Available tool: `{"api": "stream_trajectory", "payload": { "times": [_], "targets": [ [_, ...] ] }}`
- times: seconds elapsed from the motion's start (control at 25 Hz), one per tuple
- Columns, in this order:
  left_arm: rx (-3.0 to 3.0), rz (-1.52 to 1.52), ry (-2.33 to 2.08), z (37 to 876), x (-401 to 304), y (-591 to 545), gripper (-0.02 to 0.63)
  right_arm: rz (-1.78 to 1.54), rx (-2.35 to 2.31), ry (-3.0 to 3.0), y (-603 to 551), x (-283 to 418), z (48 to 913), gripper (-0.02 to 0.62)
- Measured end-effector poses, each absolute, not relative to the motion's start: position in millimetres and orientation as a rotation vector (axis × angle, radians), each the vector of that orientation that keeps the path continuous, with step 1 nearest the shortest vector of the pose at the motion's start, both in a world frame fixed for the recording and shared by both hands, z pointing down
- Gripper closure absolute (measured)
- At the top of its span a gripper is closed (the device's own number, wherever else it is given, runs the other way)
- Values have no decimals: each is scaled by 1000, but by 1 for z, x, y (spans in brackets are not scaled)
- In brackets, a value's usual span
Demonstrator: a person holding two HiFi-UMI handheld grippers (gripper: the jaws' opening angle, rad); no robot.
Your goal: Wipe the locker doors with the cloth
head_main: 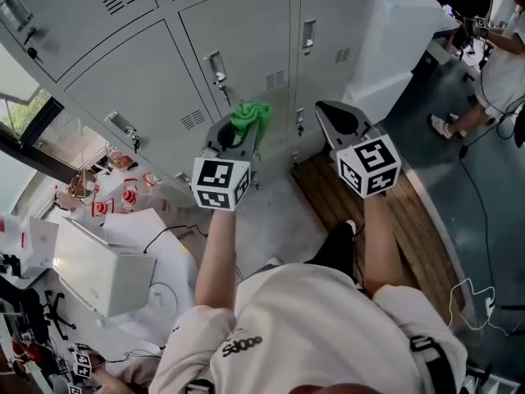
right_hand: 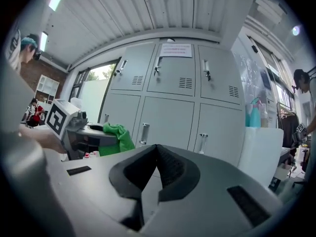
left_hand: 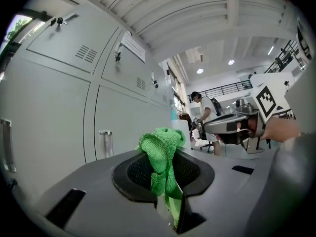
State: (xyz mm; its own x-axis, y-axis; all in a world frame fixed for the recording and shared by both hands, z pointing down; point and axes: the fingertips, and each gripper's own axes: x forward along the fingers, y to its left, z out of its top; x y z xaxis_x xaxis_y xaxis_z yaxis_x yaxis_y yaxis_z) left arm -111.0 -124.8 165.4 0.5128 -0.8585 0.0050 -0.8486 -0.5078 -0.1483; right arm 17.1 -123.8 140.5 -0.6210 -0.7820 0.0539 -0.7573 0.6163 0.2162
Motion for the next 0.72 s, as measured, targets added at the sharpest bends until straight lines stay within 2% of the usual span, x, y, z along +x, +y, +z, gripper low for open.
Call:
{"api": "stream_trajectory", "payload": {
  "times": [0.28, 0.72],
  "targets": [
    [-2550, -66, 1468, 133, -132, -79, 516, -332, 1249, -2703, -95, 9, 130, 586],
    [-2552, -83, 1489, 142, -144, -59, 515, -339, 1200, -2707, -78, -7, 137, 588]
  ]
}}
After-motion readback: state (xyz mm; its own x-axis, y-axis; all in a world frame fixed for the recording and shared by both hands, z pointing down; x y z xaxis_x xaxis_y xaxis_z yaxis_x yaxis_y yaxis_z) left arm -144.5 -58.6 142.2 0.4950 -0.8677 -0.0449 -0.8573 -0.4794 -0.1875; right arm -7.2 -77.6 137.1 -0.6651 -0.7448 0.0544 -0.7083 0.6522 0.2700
